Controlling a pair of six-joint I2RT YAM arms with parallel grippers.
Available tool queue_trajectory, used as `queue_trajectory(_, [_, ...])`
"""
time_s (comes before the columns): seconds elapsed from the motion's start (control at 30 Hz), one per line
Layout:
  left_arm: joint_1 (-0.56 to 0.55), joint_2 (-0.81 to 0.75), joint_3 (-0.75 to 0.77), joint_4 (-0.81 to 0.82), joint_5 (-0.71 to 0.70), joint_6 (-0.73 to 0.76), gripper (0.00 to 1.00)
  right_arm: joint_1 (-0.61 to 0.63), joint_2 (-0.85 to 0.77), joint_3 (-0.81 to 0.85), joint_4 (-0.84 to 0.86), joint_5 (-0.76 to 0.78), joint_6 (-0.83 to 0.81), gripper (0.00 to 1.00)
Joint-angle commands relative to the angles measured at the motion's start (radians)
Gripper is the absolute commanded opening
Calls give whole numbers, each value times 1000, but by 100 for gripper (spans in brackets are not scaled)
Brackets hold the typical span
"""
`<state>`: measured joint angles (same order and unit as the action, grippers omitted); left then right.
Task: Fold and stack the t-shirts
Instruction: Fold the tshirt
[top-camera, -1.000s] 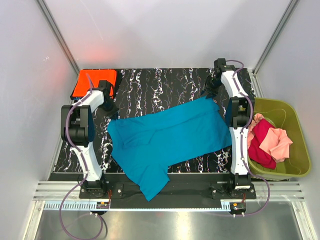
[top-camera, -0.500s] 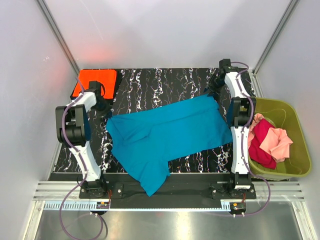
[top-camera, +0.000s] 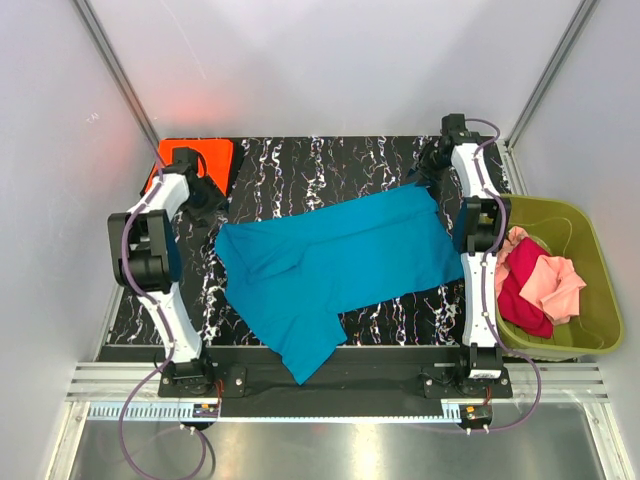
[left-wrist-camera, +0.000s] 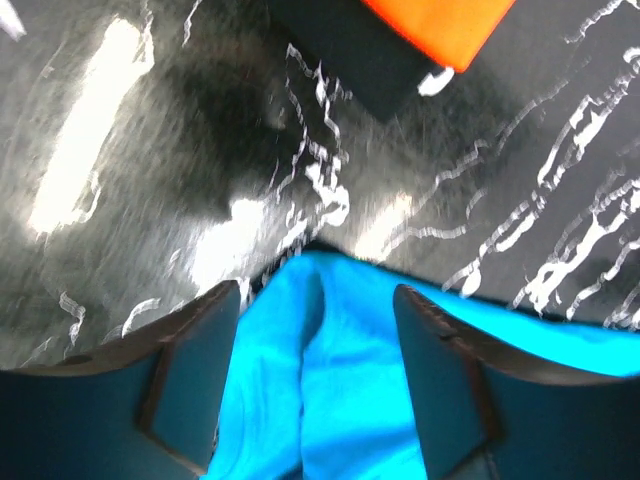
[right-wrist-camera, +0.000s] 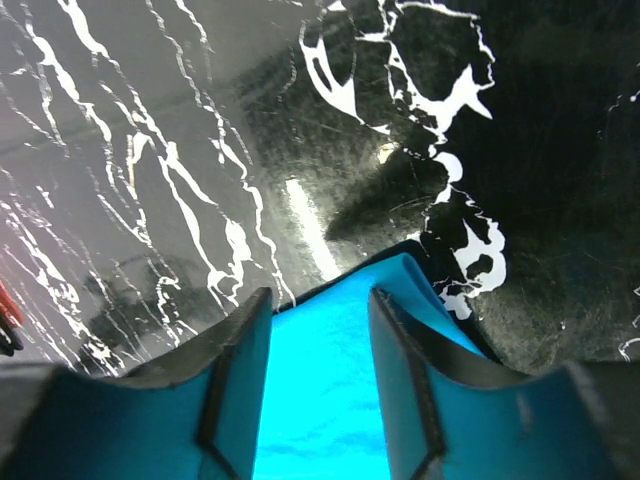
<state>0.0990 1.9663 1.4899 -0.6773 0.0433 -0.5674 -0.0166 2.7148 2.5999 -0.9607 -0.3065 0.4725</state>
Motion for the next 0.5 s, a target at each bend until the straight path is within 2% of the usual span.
queue_trajectory(0.0, [-4, -147, 6, -57, -31, 15, 71, -13, -73, 42, 5, -14, 6, 54])
queue_trajectory(0.13, [-28, -266, -89, -74, 12, 3, 73, -13, -179, 0, -24, 4, -20, 57])
queue_trajectory(0.23, [-74, -360, -190, -67, 55, -22, 69, -8, -237, -37, -70, 15, -41, 58])
queue_trajectory(0.37, [-149, -458, -314, -33, 96, -64, 64, 10, -314, -162, -73, 4, -70, 58])
queue_trajectory(0.47, [-188, -469, -371, -8, 127, -100, 59, 66, -371, -279, -58, -9, -80, 57])
